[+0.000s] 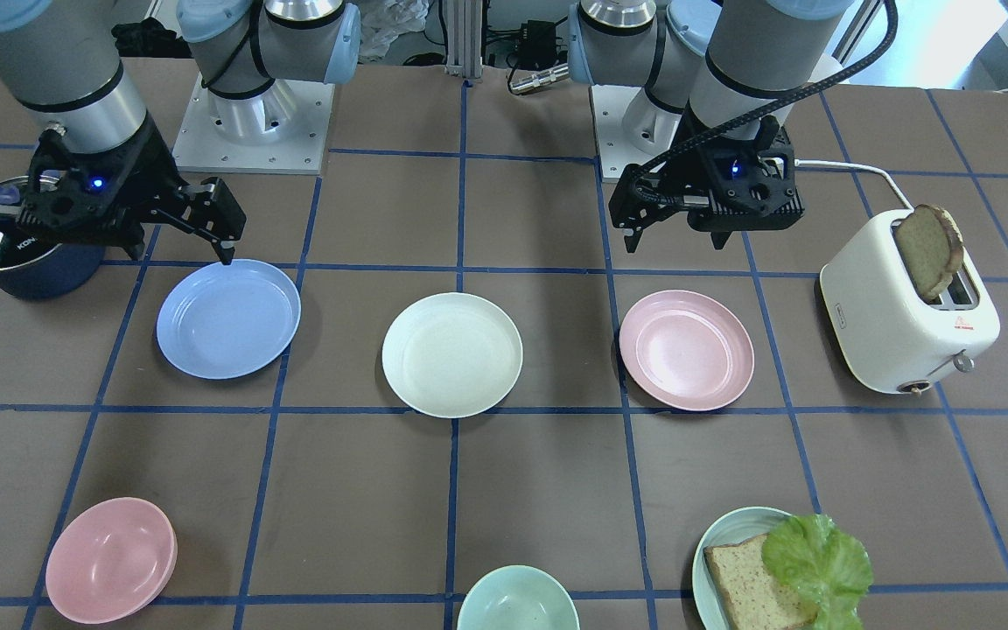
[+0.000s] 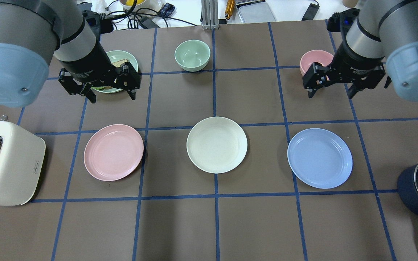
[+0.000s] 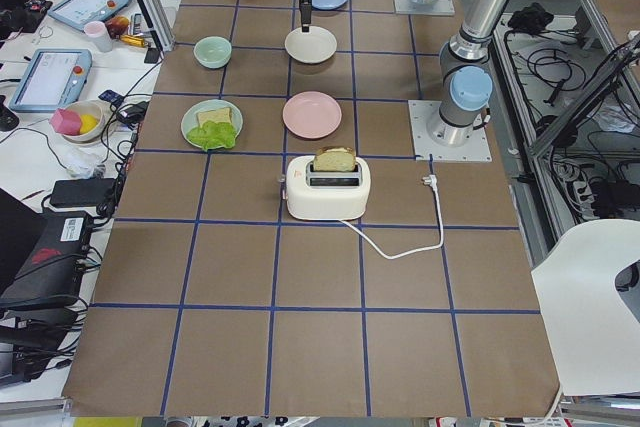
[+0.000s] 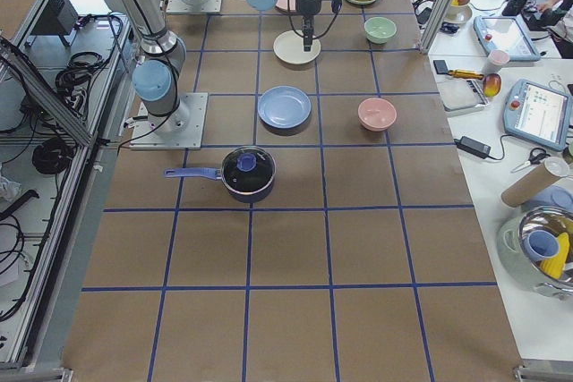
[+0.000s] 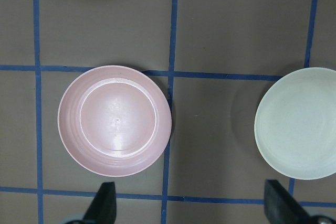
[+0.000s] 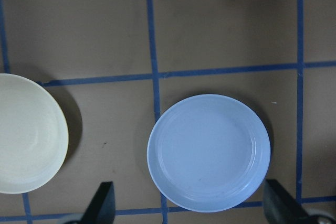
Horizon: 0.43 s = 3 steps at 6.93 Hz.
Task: Stack three plates with pink and blue
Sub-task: 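Lower the left gripper to the pink plate while the right reaches the blue plate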
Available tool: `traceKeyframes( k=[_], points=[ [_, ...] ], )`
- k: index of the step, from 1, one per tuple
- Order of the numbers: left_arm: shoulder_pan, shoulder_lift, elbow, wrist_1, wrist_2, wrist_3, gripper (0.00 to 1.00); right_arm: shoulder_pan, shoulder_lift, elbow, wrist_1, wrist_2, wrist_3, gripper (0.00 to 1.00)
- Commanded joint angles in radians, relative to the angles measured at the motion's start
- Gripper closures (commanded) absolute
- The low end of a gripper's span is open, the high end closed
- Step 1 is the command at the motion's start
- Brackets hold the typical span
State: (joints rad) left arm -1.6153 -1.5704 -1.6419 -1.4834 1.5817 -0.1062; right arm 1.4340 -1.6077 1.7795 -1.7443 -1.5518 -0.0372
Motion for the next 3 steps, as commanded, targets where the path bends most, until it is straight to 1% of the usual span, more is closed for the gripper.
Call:
traceKeyframes(
  k=[1, 2, 3],
  points=[
    [0.008, 0.003, -0.010, 0.000, 0.001, 0.003, 0.00, -0.168, -0.003, 0.157, -0.017, 0.015, -0.147, 0.00],
    [0.015, -0.002, -0.016, 0.000, 0.001, 0.013, 0.00, -0.211, 0.002, 0.210, -0.143, 0.013, -0.220, 0.00],
    [0.018, -0.007, -0.032, 0.020, 0.001, 0.041, 0.00, -0.234, 0.040, 0.280, -0.235, 0.009, -0.243, 0.00]
  ],
)
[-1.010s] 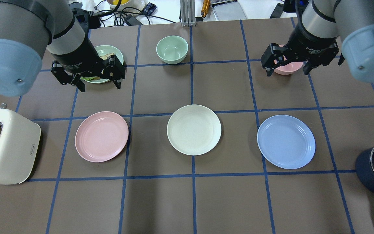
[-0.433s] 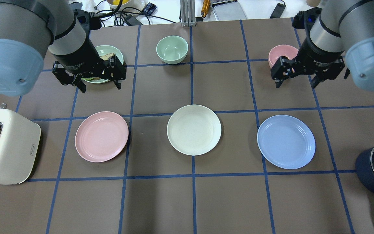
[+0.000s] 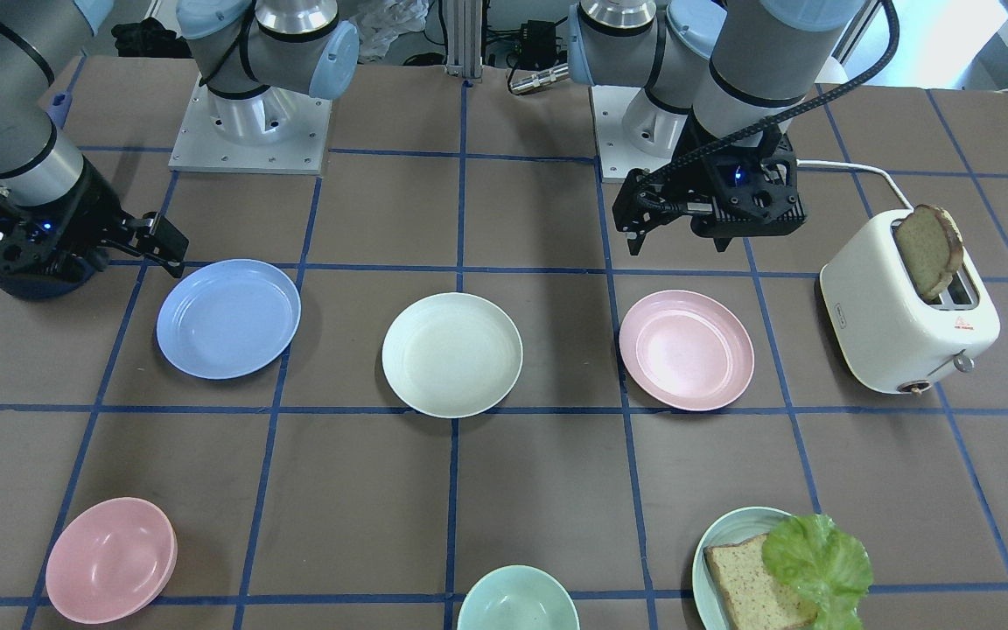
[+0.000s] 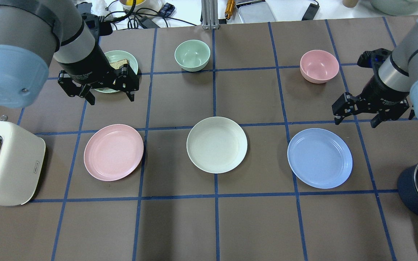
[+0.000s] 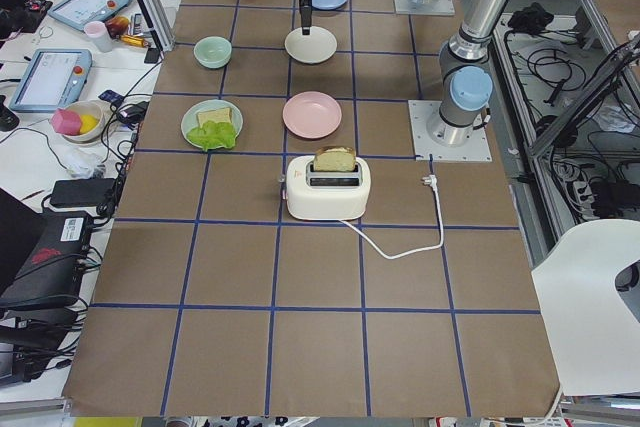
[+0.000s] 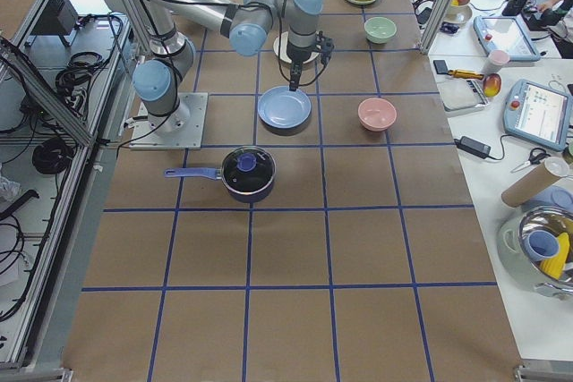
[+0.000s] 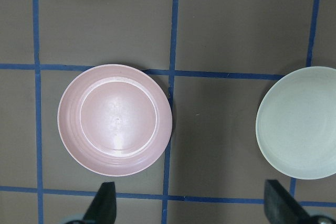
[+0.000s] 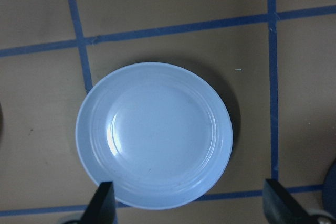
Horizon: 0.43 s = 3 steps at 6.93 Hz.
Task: Stack three plates with pink and blue
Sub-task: 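Lower the left gripper to the pink plate while the right reaches the blue plate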
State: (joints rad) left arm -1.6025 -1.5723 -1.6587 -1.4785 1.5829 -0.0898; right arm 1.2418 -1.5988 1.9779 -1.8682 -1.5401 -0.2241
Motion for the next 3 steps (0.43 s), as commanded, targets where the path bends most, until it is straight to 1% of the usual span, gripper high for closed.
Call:
traceKeyframes(
  k=[1, 2, 3],
  points=[
    [0.007, -0.009, -0.051, 0.064, 0.000, 0.034, 0.00, -0.065, 0.068, 0.135, -0.226, -0.008, -0.060, 0.00],
    [0.007, -0.006, -0.115, 0.155, 0.000, 0.050, 0.00, -0.094, 0.079, 0.160, -0.252, -0.008, -0.078, 0.00],
    [0.007, -0.011, -0.194, 0.297, -0.001, 0.071, 0.00, -0.100, 0.103, 0.183, -0.270, -0.008, -0.136, 0.00]
  ],
)
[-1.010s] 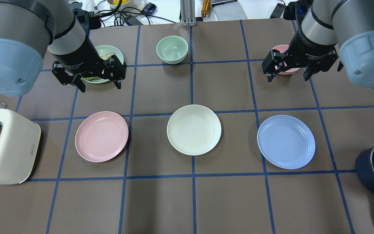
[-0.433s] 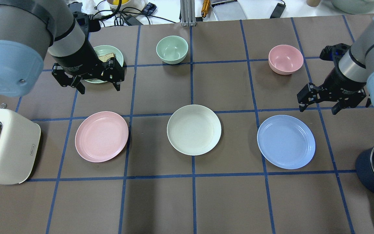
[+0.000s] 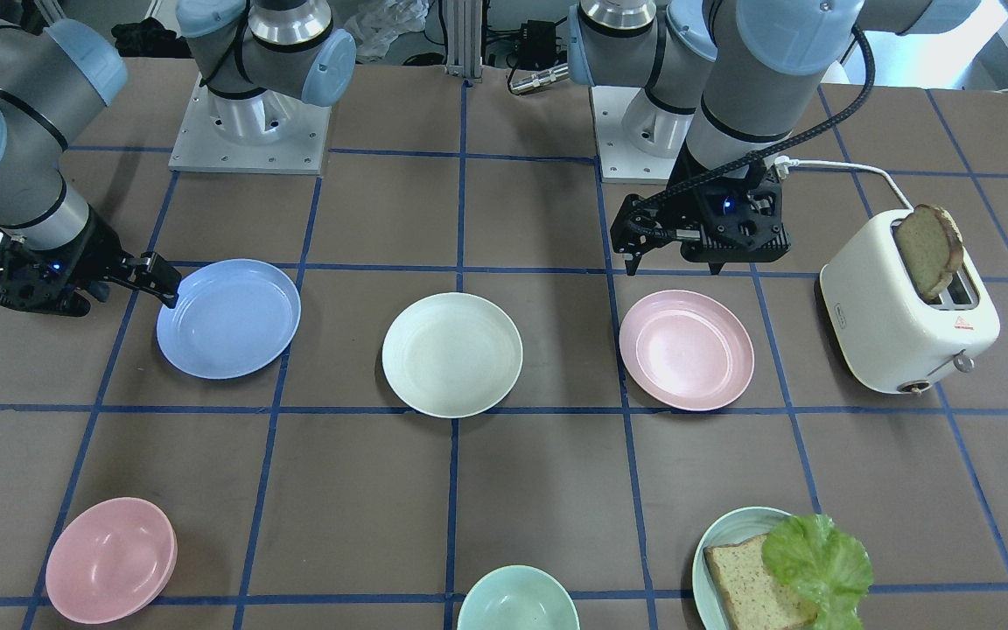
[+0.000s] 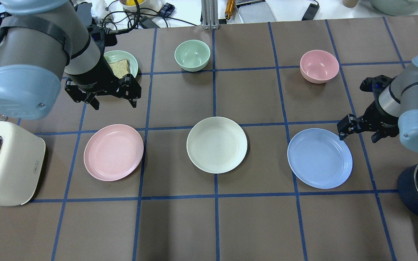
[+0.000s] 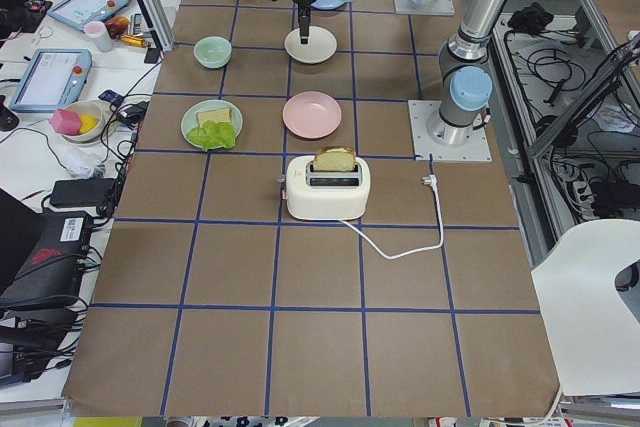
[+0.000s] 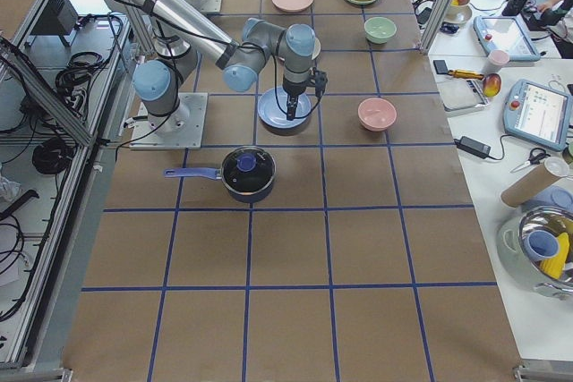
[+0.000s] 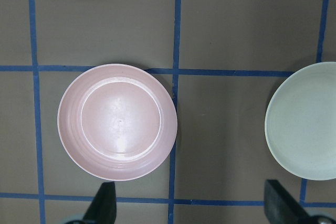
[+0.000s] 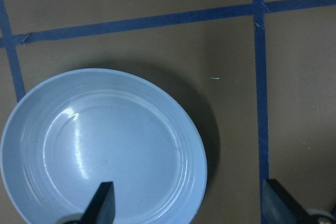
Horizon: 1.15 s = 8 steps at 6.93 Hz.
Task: Stack three plates with pink and blue
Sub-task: 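Lower the left gripper to the pink plate while the right reaches the blue plate, then grip the pink plate rim with the left gripper while the right grips the blue plate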
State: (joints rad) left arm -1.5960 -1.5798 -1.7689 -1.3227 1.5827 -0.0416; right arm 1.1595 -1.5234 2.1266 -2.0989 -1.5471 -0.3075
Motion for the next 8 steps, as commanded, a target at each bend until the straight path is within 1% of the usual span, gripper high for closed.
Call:
traceKeyframes(
  k=[1, 2, 3, 4, 5, 6, 7, 8],
  points=[
    [0.001, 0.001, -0.153, 0.210, -0.001, 0.017, 0.01, -0.027, 0.054, 0.058, -0.094, -0.001, -0.105, 0.00],
    [-0.001, -0.003, -0.182, 0.209, 0.002, 0.013, 0.13, -0.050, 0.061, 0.087, -0.111, 0.011, -0.122, 0.00],
    [-0.001, -0.011, -0.198, 0.212, -0.001, 0.017, 0.20, -0.073, 0.068, 0.102, -0.134, 0.012, -0.124, 0.00],
    [0.001, -0.026, -0.213, 0.211, 0.000, 0.010, 0.25, -0.076, 0.068, 0.104, -0.144, 0.034, -0.125, 0.11],
    [0.001, -0.055, -0.218, 0.212, 0.006, -0.001, 0.30, -0.080, 0.075, 0.111, -0.144, 0.047, -0.125, 0.12],
    [0.001, -0.089, -0.219, 0.212, 0.008, -0.035, 0.30, -0.080, 0.091, 0.111, -0.145, 0.047, -0.127, 0.29],
    [0.001, -0.112, -0.218, 0.217, 0.013, -0.041, 0.39, -0.080, 0.097, 0.111, -0.144, 0.048, -0.127, 0.43],
    [0.001, -0.121, -0.222, 0.218, 0.016, -0.044, 0.44, -0.080, 0.100, 0.110, -0.144, 0.048, -0.125, 0.64]
  ],
)
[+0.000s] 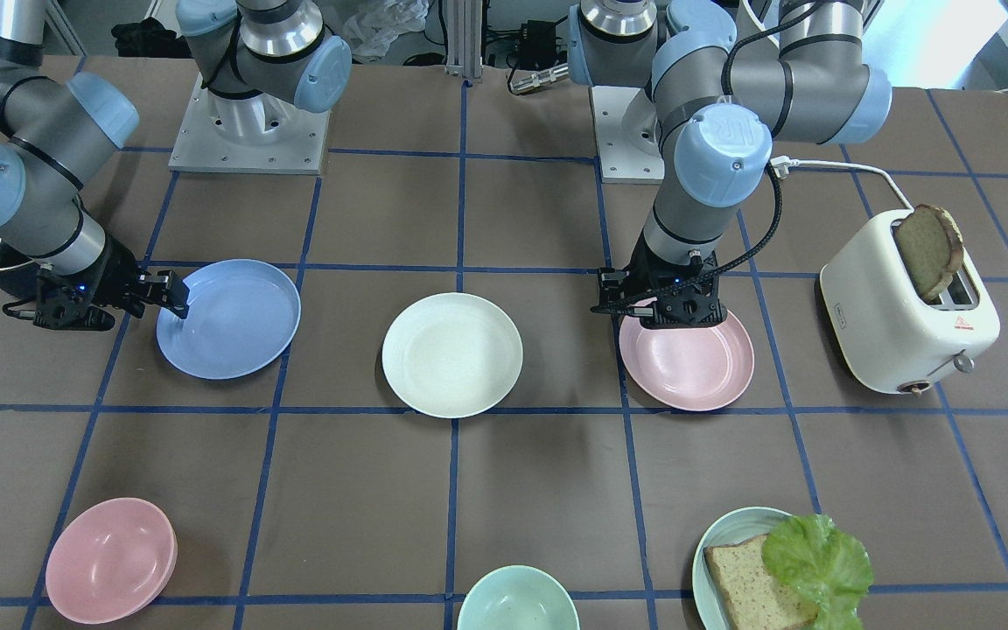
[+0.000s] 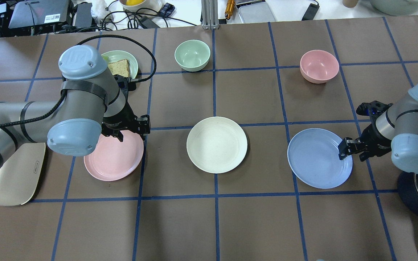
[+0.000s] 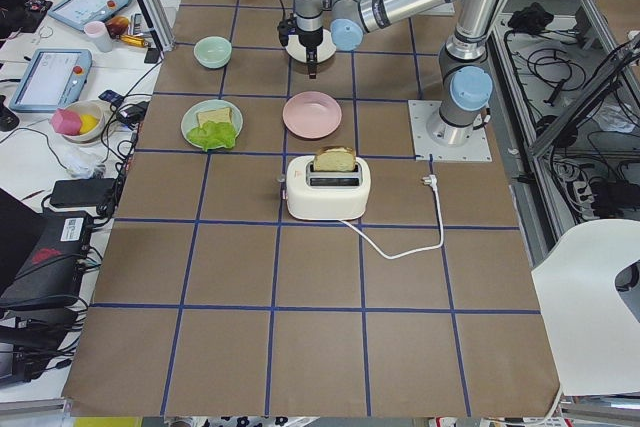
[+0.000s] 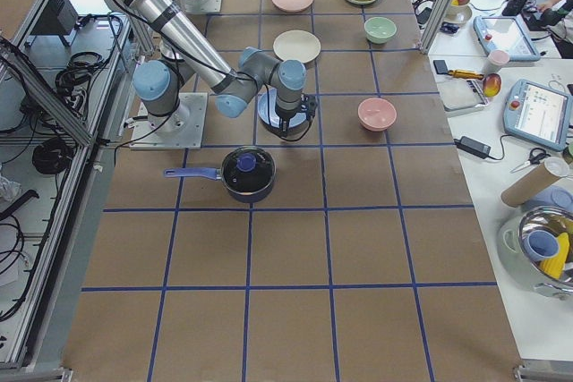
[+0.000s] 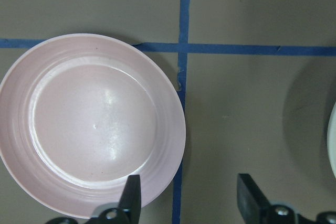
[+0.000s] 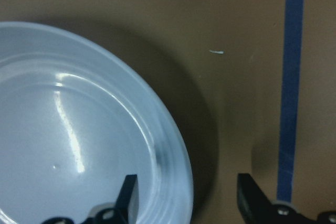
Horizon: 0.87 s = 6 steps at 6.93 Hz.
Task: Stack three plates with pink and blue
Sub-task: 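Grip the pink plate rim with the left gripper while the right grips the blue plate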
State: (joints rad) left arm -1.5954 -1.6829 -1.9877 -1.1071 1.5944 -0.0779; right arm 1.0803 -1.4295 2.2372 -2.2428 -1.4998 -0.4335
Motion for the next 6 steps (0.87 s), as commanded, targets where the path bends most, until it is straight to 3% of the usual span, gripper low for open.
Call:
traceKeyframes(
  k=[1, 3, 6],
  points=[
    [0.000, -0.041, -0.005, 0.010, 0.004, -0.020, 0.44, 0.000, 0.006, -0.002, 0.002, 0.001, 0.002, 0.88],
    [0.000, -0.069, -0.006, 0.041, 0.006, -0.025, 0.44, 0.000, 0.004, -0.004, 0.002, 0.022, 0.001, 0.97],
    [0.000, -0.122, -0.006, 0.105, 0.006, -0.009, 0.44, 0.000, -0.006, -0.042, 0.011, 0.033, 0.001, 0.98]
  ],
)
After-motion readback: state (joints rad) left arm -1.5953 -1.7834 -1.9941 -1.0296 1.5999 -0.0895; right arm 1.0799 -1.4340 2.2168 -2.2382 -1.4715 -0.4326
